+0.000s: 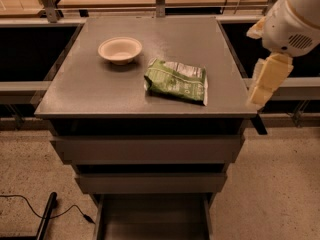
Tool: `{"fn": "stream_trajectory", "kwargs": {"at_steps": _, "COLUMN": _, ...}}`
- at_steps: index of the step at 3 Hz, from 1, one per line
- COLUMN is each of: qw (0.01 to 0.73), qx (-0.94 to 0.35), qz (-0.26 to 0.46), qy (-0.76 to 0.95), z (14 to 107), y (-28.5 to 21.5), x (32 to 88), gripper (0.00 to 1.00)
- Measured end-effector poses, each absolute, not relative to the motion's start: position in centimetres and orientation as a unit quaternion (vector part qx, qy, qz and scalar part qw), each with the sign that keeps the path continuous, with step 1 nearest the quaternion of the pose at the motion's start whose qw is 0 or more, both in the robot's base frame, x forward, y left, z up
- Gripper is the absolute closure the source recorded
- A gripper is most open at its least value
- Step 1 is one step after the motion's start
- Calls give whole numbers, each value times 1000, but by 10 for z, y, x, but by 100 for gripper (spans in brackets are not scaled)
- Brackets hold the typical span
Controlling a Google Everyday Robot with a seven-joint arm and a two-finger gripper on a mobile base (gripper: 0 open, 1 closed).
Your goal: Place green jalapeno chip bag into bottom drawer
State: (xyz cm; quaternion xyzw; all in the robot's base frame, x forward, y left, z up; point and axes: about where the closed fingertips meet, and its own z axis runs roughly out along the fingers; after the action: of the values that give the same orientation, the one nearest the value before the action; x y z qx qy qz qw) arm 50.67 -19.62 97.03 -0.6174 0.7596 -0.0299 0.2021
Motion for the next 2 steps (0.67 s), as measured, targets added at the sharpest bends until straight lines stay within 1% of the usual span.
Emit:
{"fn": "stream_trajectory", "kwargs": {"at_steps": 1, "qw": 236, "qx": -606, "qz": 17, "qy": 759, "z": 935, "y": -165, "x": 555, "gripper": 0}}
{"fn": "stream_trajectory", "kwargs": {"at_steps": 2, "qw": 245, "qx": -610, "qz": 44, "qy": 753, "z": 906, "y": -126, "x": 583, "gripper": 0}}
